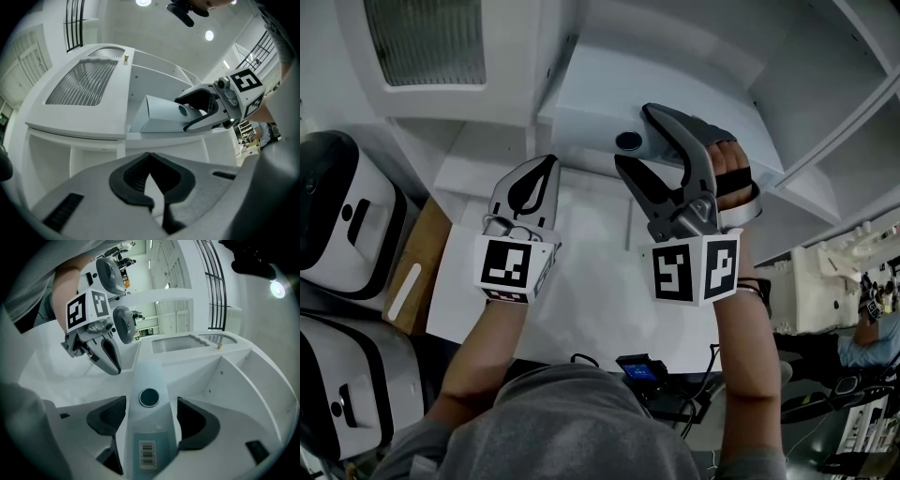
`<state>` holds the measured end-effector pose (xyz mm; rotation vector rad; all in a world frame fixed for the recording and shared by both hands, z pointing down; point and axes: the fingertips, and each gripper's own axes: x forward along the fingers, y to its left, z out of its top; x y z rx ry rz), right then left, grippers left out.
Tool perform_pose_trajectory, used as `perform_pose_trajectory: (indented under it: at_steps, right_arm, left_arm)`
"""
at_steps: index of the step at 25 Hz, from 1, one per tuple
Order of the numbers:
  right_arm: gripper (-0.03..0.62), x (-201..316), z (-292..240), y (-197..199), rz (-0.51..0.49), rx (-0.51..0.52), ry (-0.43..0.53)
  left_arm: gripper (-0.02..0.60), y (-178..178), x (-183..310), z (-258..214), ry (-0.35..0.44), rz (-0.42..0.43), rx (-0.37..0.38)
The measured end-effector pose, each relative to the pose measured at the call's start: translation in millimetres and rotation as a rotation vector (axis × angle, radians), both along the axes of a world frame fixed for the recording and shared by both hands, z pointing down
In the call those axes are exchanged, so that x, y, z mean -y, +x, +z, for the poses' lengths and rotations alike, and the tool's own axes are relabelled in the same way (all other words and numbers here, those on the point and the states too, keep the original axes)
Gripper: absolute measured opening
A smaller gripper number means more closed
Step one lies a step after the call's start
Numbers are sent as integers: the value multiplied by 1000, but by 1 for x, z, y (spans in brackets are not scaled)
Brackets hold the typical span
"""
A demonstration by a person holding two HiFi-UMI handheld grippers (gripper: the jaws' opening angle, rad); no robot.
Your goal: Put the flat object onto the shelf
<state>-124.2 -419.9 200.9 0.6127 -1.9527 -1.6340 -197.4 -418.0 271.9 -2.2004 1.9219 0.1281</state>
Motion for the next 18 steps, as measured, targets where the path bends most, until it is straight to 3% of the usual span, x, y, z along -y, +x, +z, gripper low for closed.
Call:
perform_pose_trajectory:
  at_steps: [12,13,15,18]
  right_arm:
    - [300,-30,-23,11,-54,146,-36]
    - [271,-32,-27,13,-58,161,-29]
    - [144,-35,-32,18,-61,197,-21]
    - [78,-34,-37,25,-52,250,-47]
  left_arm:
    - [6,2,-8,-6,11,0,0]
    - [6,3,-9,-7,13,1,1]
    - [6,3,-11,-8,15,2,4]
    - [6,4,-14,-9,15,3,6]
